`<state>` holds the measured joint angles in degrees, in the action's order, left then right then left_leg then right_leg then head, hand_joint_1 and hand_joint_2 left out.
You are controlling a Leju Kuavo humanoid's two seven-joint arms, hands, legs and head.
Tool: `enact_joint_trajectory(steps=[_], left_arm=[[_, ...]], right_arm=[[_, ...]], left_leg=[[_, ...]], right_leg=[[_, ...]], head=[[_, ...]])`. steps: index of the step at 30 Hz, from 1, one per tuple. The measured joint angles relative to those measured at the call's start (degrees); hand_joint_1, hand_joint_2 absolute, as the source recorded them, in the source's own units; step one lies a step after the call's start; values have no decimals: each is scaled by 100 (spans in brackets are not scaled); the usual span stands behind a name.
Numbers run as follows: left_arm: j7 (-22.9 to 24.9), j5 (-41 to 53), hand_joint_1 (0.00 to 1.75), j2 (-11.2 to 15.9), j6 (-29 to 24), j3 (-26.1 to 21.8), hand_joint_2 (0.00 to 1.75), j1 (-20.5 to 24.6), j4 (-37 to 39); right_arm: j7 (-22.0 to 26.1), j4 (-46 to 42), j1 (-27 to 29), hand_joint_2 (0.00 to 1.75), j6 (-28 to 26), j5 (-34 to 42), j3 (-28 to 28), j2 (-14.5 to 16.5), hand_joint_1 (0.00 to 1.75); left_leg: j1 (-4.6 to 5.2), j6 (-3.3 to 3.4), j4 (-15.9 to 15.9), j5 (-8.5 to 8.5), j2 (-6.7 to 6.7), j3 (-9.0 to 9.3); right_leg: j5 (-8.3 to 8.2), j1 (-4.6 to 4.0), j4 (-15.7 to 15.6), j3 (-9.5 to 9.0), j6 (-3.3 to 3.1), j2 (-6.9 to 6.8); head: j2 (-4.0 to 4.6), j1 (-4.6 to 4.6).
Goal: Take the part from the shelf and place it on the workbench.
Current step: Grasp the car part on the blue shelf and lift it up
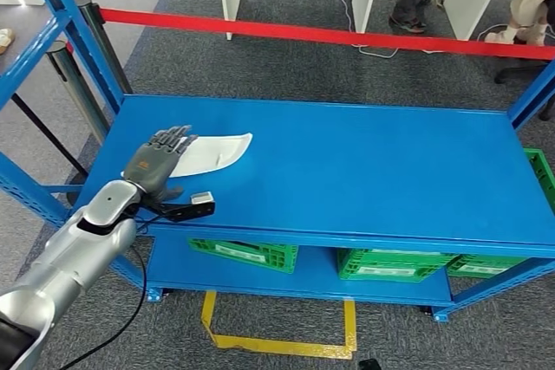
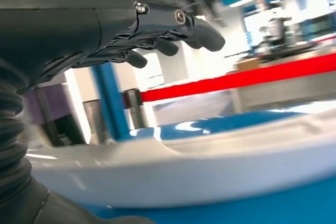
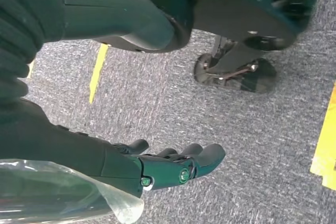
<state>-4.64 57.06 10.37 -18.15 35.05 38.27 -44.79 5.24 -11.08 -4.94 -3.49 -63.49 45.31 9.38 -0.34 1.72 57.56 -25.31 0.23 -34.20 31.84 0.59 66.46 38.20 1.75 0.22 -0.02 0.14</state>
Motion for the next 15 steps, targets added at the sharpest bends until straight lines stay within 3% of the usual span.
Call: enact_joint_trajectory(steps=[2, 3, 4, 6, 8, 12, 13, 15], left_arm=[[99, 84, 0, -91, -109, -41, 175, 57, 170], [137, 123, 0, -138, -169, -66, 175, 75, 259], [169, 160, 0, -180, -222, -92, 175, 91, 341], [225, 201, 0, -249, -294, -145, 175, 134, 478], [277, 218, 0, -289, -332, -207, 175, 205, 626], [383, 245, 0, -339, -356, -312, 175, 287, 877], [404, 254, 0, -348, -356, -328, 175, 299, 924], [435, 263, 0, -361, -355, -360, 175, 320, 1016]], right_arm=[[-14, 0, -1, 175, 0, -4, 0, 4, 0], [-24, 0, -2, 175, 1, -7, 0, 5, 0], [-33, 0, -3, 175, 1, -10, 0, 6, 0], [-45, 0, -7, 87, 0, -13, 1, 7, 0], [-48, 0, -19, 0, -3, -13, 1, 13, 0], [-34, 0, -7, 0, -1, -1, 1, 33, 0], [-24, 0, -7, 0, -1, 1, 2, 38, 0], [-3, 0, -19, 0, -1, 2, 2, 46, 0]], left_leg=[[3, 11, 2, 2, -1, -2], [3, 12, 4, 1, 0, -1], [3, 10, 8, -1, 3, 1], [1, -13, 27, -17, 9, 4], [23, -65, 68, -37, 9, -24], [29, -171, 112, -63, 6, -60], [22, -199, 221, -145, 4, -103], [10, -253, 804, -469, 0, -351]], right_leg=[[222, 6, 675, 331, 24, -1], [199, 6, 784, 396, 32, -1], [69, 6, 664, 352, 32, -2], [-314, 7, -60, 26, 13, -5], [-499, 3, -668, -281, -24, 1], [-510, 1, -792, -359, -127, 11], [-517, 10, -799, -365, -161, 8], [-521, 20, -806, -373, -209, 6]], head=[[0, 3], [0, 6], [0, 7], [0, 10], [0, 11], [0, 7], [0, 0], [0, -13]])
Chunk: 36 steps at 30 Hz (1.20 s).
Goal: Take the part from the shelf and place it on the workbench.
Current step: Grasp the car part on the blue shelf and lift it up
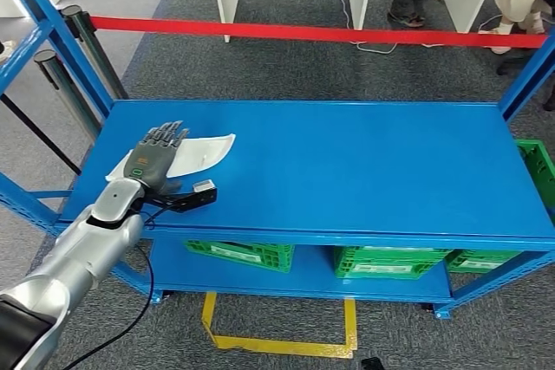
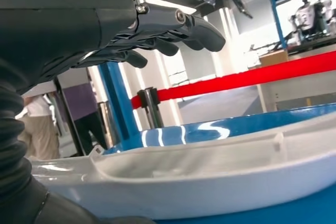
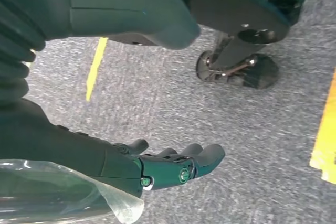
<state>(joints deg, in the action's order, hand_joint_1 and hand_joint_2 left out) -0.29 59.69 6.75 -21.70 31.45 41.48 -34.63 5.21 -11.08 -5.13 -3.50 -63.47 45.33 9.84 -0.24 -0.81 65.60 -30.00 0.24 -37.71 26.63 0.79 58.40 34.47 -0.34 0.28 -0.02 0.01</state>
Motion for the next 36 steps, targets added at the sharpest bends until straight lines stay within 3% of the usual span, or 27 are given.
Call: enact_joint_trajectory(steps=[2, 3, 4, 6, 8, 11, 13, 14, 16, 18, 19, 20, 21, 23, 24, 27, 29, 32, 33, 34, 36], left_arm=[[22, 0, 0, -7, 1, -23, 175, -2, 85], [26, 0, 0, -10, 2, -27, 175, -10, 120], [27, 0, 0, -13, 2, -31, 175, -14, 149], [34, 0, 0, -19, 8, -47, 175, 0, 190], [44, 2, 0, -24, 31, -65, 175, 35, 223], [74, 31, 0, -25, 86, -80, 175, 57, 285], [110, 60, 0, -26, 128, -93, 175, 74, 321], [126, 72, 0, -27, 157, -99, 175, 87, 341], [145, 108, 0, -26, 243, -107, 175, 103, 394], [155, 156, 0, -22, 327, -109, 175, 107, 446], [159, 172, 0, -21, 355, -108, 175, 111, 468], [163, 182, 0, -21, 371, -108, 175, 115, 484], [168, 186, 0, -20, 379, -108, 175, 124, 496], [178, 190, 1, -11, 411, -110, 175, 150, 515], [187, 196, 40, -3, 447, -110, 175, 164, 525], [242, 232, 168, 19, 623, -111, 175, 183, 557], [260, 247, 175, 28, 739, -110, 175, 183, 581], [239, 249, 175, 48, 893, -109, 175, 151, 638], [217, 246, 175, 56, 938, -110, 175, 132, 654], [186, 241, 175, 63, 982, -111, 175, 117, 666], [134, 210, 175, 73, 1063, -122, 175, 113, 676]], right_arm=[[8, 0, 1, 0, 0, 0, 0, 3, 0], [8, 0, 7, 0, 0, 0, 0, 4, 0], [10, 0, 11, 0, 0, 0, 0, 4, 0], [20, 0, 12, 0, 0, -1, 0, 10, 0], [40, 0, 5, 0, 0, -1, 0, 19, 0], [65, 0, 4, 0, 0, -2, 0, 23, 0], [75, 0, 6, 0, 0, -2, 0, 23, 0], [80, 0, 4, 0, 0, -1, 0, 22, 0], [89, 0, 7, 0, 0, 0, -1, 22, 0], [91, 0, 21, 0, 0, 0, -1, 22, 0], [91, 0, 25, 0, 0, 0, 0, 22, 0], [92, 0, 24, 0, 0, 0, -1, 22, 0], [92, 0, 19, 0, 0, 0, -1, 22, 0], [93, 0, 5, 0, 0, -1, -2, 22, 0], [93, 0, 3, 0, 0, -1, -1, 22, 0], [93, 0, 9, 0, 0, -2, 0, 22, 0], [97, -1, 4, 0, -1, -4, 0, 23, 0], [101, -1, 12, 0, -2, -7, 0, 24, 0], [101, 0, 20, 0, -2, -9, 0, 24, 0], [101, 0, 26, 0, -2, -11, 0, 24, 0], [101, 0, 25, 0, -2, -16, 0, 24, 0]], left_leg=[[-6, -25, 727, -286, 0, -327], [-7, -24, 884, -294, 0, -403], [-8, -13, 827, -197, 0, -382], [-5, 32, 145, 205, -1, -72], [17, 85, -519, 433, 0, 235], [42, 144, -726, 422, 8, 304], [20, 200, -772, 449, 7, 330], [5, 229, -795, 464, 3, 344], [-2, 259, -804, 474, -3, 351], [1, 264, -802, 475, -2, 354], [1, 264, -800, 474, 1, 359], [1, 261, -798, 472, 5, 367], [0, 253, -793, 467, 7, 375], [22, 211, -768, 450, 11, 370], [33, 182, -757, 449, 12, 362], [27, 100, -750, 454, 16, 356], [14, 41, -518, 281, 11, 263], [-5, -25, 521, -245, 5, -184], [-7, -31, 786, -324, 5, -296], [-7, -27, 859, -297, 5, -321], [-3, 14, 350, 41, 5, -63]], right_leg=[[5, -3, 1, -3, -17, 1], [6, -4, 2, -5, -18, 2], [8, -5, 3, -9, -18, 2], [14, -8, 4, -25, -8, 3], [20, -26, 13, -15, 25, 4], [5, -30, 1, 13, 112, -1], [94, -26, 87, 63, 169, -6], [221, -25, 282, 156, 192, -7], [567, -17, 985, 484, 220, -11], [731, -13, 1567, 760, 236, -12], [658, -13, 1568, 765, 237, -13], [490, -12, 1330, 652, 233, -14], [283, -12, 933, 456, 224, -16], [54, -18, 212, 69, 192, -15], [30, -23, 43, -26, 171, -13], [19, -29, -10, -58, 82, -12], [-3, -10, -28, -63, 14, -18], [-10, -10, -31, -51, -32, -21], [-11, -14, -30, -48, -33, -21], [-11, -17, -29, -47, -33, -21], [-10, -23, -28, -58, -31, -21]], head=[[0, -2], [0, -3], [0, -2], [0, -2], [0, 1], [0, 6], [0, 17], [0, 31], [0, 51], [0, 51], [0, 54], [0, 53], [0, 54], [0, 50], [0, 49], [0, 52], [0, 34], [0, 10], [0, 10], [0, 10], [0, 9]])
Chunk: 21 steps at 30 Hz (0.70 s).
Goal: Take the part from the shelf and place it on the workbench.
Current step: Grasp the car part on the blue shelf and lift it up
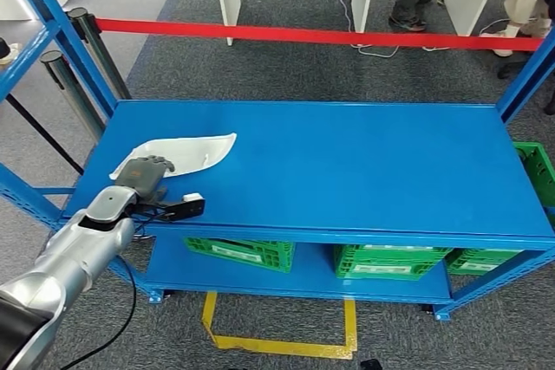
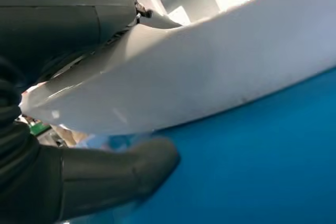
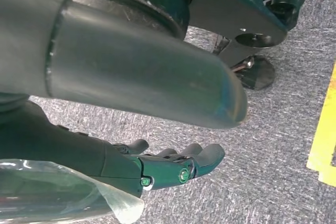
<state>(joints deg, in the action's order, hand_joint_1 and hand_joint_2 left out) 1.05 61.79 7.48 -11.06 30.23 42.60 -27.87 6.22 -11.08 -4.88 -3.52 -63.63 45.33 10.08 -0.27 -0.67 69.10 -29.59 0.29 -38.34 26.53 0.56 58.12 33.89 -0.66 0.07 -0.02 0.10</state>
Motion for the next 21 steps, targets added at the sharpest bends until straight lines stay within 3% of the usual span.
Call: enact_joint_trajectory(steps=[2, 3, 7, 9, 11, 12, 13, 14, 17, 19, 21], left_arm=[[-31, -43, 175, 2, 78, -21, 175, 23, 2], [-48, -59, 175, 2, 112, -30, 175, 39, 2], [-157, -103, 175, -4, 243, -52, 175, 99, 2], [-234, -145, 175, -14, 322, -64, 175, 136, 2], [-366, -220, 175, -18, 407, -77, 175, 155, 2], [-449, -266, 175, -19, 447, -84, 175, 158, 2], [-525, -316, 175, -18, 479, -91, 175, 160, 2], [-591, -361, 175, -18, 504, -98, 175, 162, 2], [-787, -515, 175, -8, 525, -141, 175, 174, 1], [-986, -738, 175, 4, 388, -202, 175, 169, -20], [-1265, -1121, 175, -9, 111, -319, 175, 89, -98]], right_arm=[[2, 0, -7, 0, 0, -5, 0, 0, 0], [3, 0, -8, 0, 0, -9, 0, 0, 0], [7, -1, -8, 0, 1, -37, 0, 0, 0], [8, -2, -11, 0, 1, -50, -1, 0, 0], [8, -2, -4, 0, 2, -63, -1, 0, 0], [8, -2, 2, 0, 2, -72, -1, 0, 0], [8, -2, 7, 0, 2, -78, 0, -1, 0], [8, -2, 9, 0, 2, -82, 0, -2, 0], [14, -2, -3, 0, 2, -86, -1, -8, 0], [26, -2, -3, 0, -1, -86, -1, -10, 0], [40, -2, 3, 0, -14, -84, 0, -13, 0]], left_leg=[[20, 72, -770, 288, -1, 372], [34, 99, -998, 337, -1, 474], [36, 182, -1164, 358, -4, 527], [7, 233, -1210, 390, -15, 547], [7, 251, -1211, 394, -24, 541], [6, 253, -1211, 394, -27, 540], [5, 253, -1209, 394, -27, 540], [1, 250, -1206, 393, -26, 543], [3, 197, -1160, 365, -15, 539], [26, 133, -1126, 358, -4, 514], [28, 83, -1125, 367, 2, 505]], right_leg=[[0, -13, 6, 3, 18, 0], [-5, -17, 9, 15, 40, -1], [22, -7, 37, 67, 167, -4], [262, -1, 404, 244, 220, -2], [618, 8, 1161, 588, 254, -2], [716, 12, 1475, 735, 268, -3], [711, 16, 1609, 797, 281, -4], [598, 22, 1509, 746, 289, -5], [126, 47, 410, 182, 292, -3], [79, 45, 50, -21, 248, 2], [79, 36, 42, -34, 171, 4]], head=[[0, 2], [0, 5], [0, 12], [0, 34], [0, 53], [0, 53], [0, 55], [0, 55], [0, 57], [0, 56], [0, 54]])
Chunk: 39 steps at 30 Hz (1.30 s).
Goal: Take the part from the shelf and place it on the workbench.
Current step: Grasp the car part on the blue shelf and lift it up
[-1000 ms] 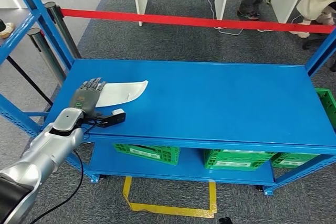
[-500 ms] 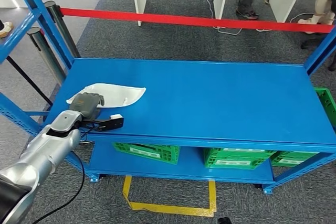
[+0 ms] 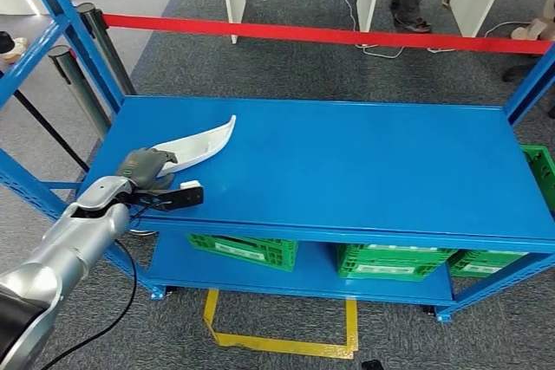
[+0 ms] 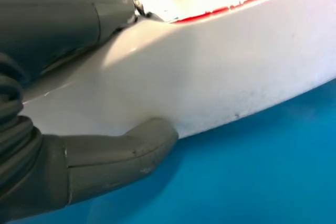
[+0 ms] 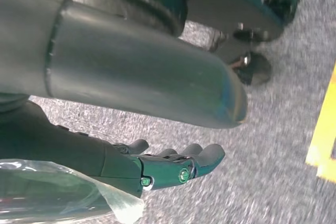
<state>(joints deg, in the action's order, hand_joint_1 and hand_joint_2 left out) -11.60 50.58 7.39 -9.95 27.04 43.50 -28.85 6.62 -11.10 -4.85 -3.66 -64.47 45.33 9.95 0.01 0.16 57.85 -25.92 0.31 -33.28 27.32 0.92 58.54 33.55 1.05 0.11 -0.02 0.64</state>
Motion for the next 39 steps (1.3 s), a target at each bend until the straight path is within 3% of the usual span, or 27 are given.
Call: enact_joint_trajectory(steps=[2, 3, 5, 6, 7, 8, 9, 11, 12, 13, 17, 19, 21, 22, 23, 24, 26, 28, 32, 34, 36, 37, 38, 39], left_arm=[[-252, -363, 175, -46, -238, -150, 175, -128, -127], [-328, -468, 175, -79, -305, -213, 175, -186, -185], [-387, -552, 175, -138, -361, -301, 175, -286, -259], [-394, -565, 175, -153, -368, -331, 175, -336, -281], [-394, -575, 175, -164, -374, -358, 175, -378, -301], [-394, -581, 175, -174, -380, -383, 175, -407, -324], [-393, -584, 175, -181, -385, -406, 175, -421, -350], [-400, -595, 175, -193, -389, -448, 175, -423, -397], [-436, -644, 175, -199, -389, -469, 175, -425, -422], [-509, -748, 175, -210, -390, -495, 175, -441, -457], [-903, -1585, 175, -304, -478, -619, 175, -654, -894], [-989, -1991, 175, -388, -587, -635, 175, -789, -1273], [-1043, -2290, 175, -470, -754, -631, 175, -965, -1727], [-1062, -2402, 175, -504, -850, -627, 175, -1060, -1972], [-1078, -2505, 175, -534, -941, -623, 175, -1149, -2215], [-1091, -2623, 175, -566, -1010, -620, 175, -1227, -2463], [-1119, -2927, 175, -632, -1121, -623, 175, -1353, -2975], [-1159, -3243, 175, -694, -1267, -636, 175, -1468, -3484], [-1238, -3612, 175, -760, -1621, -674, 175, -1661, -4321], [-1272, -3733, 175, -760, -1795, -712, 175, -1697, -4634], [-1308, -3841, 175, -762, -2000, -760, 175, -1756, -4865], [-1325, -3906, 175, -763, -2106, -784, 175, -1800, -4964], [-1339, -3978, 175, -765, -2204, -809, 175, -1841, -5056], [-1356, -4042, 175, -766, -2292, -835, 175, -1869, -5140]], right_arm=[[11, 0, -1, 0, -20, 1, 0, -1, 0], [14, 0, -3, 0, -30, 1, 0, -1, 0], [17, 0, -1, 0, -42, 1, 0, -1, 0], [18, 0, 5, 0, -45, 1, 0, -1, 0], [18, 0, 13, 0, -47, 1, 0, -1, 0], [18, 0, 19, 0, -50, 1, 0, -1, 0], [18, 0, 22, 0, -51, 1, 0, -1, 0], [18, 0, 14, 0, -52, 1, 0, 0, 0], [19, 0, 9, 0, -52, 1, 0, 1, 0], [19, 0, 7, 0, -53, 0, 0, 1, 0], [24, 0, 14, 0, -64, -16, 0, 2, 0], [32, 0, 14, 0, -73, -22, 0, 2, 0], [49, 1, 14, 0, -80, -25, 0, 2, 0], [57, 1, 18, 0, -84, -25, 0, 2, 0], [64, 1, 25, 0, -90, -23, 0, 2, 0], [69, 1, 32, 0, -97, -21, 0, 2, 0], [77, 1, 37, 0, -117, -13, 0, 2, 0], [85, 2, 35, 0, -147, -3, 0, 4, 0], [90, 2, 80, 0, -192, 10, 8, 10, 0], [90, 2, 89, 0, -203, 16, 20, 17, 0], [86, 2, 91, 0, -218, 22, 36, 20, 0], [83, 2, 95, 0, -232, 26, 44, 21, 0], [79, 2, 99, 0, -250, 29, 54, 21, 0], [76, 2, 103, 0, -264, 31, 65, 22, 0]], left_leg=[[-16, -47, 132, -111, -4, -53], [-23, -72, 359, -255, -7, -149], [-33, -108, 1106, -624, -12, -470], [-35, -114, 1453, -746, -12, -625], [-35, -111, 1639, -765, -12, -714], [-35, -97, 1605, -670, -12, -709], [-33, -73, 1352, -480, -12, -606], [-15, -6, 571, -92, -12, -264], [-2, 20, 270, -3, -13, -134], [12, 38, 103, 19, -12, -66], [-1, 108, -18, 24, -12, -43], [-21, 156, -52, 45, -14, -38], [-16, 179, -49, 39, -14, -43], [-14, 183, -46, 35, -15, -41], [-13, 184, -42, 30, -16, -39], [-15, 181, -37, 24, -15, -34], [-11, 153, -10, -5, -8, -33], [7, 106, 36, -29, -2, -57], [-1, 15, 117, -93, -5, -93], [-15, -46, 531, -359, -9, -265], [-24, -83, 1274, -713, -10, -586], [-28, -90, 1558, -812, -11, -704], [-30, -86, 1654, -804, -11, -737], [-31, -74, 1527, -690, -10, -662]], right_leg=[[-17, 9, -12, -2, -74, 0], [-24, 17, -19, -4, -106, -2], [-19, 13, -18, -2, -143, 0], [-17, 9, -17, -2, -149, 7], [-15, 5, -16, -4, -152, 15], [-13, 0, -15, -9, -153, 22], [-10, -5, -14, -17, -152, 26], [1, -23, -13, -29, -138, 27], [4, -31, -9, -23, -120, 28], [3, -36, -8, -11, -97, 27], [67, -30, 45, 58, 32, 19], [347, -26, 512, 290, 73, 19], [670, -25, 1276, 659, 100, 18], [722, -24, 1520, 787, 112, 17], [662, -24, 1556, 818, 120, 15], [495, -21, 1353, 733, 123, 11], [112, -22, 574, 355, 115, 2], [-23, -28, 60, 83, 81, 7], [-13, -29, -14, 35, -35, 18], [-23, -10, -30, 21, -96, 4], [-28, -11, -26, 20, -126, -7], [-32, -11, -24, 20, -133, -10], [-35, -12, -19, 21, -136, -9], [-36, -13, -15, 21, -136, -7]], head=[[0, -10], [0, -18], [0, -32], [0, -31], [0, -32], [0, -32], [0, -31], [0, -27], [0, -28], [0, -25], [0, -18], [0, -1], [0, 10], [0, 9], [0, 11], [0, 9], [0, 12], [0, 9], [0, 4], [0, -14], [0, -25], [0, -25], [0, -25], [0, -26]])
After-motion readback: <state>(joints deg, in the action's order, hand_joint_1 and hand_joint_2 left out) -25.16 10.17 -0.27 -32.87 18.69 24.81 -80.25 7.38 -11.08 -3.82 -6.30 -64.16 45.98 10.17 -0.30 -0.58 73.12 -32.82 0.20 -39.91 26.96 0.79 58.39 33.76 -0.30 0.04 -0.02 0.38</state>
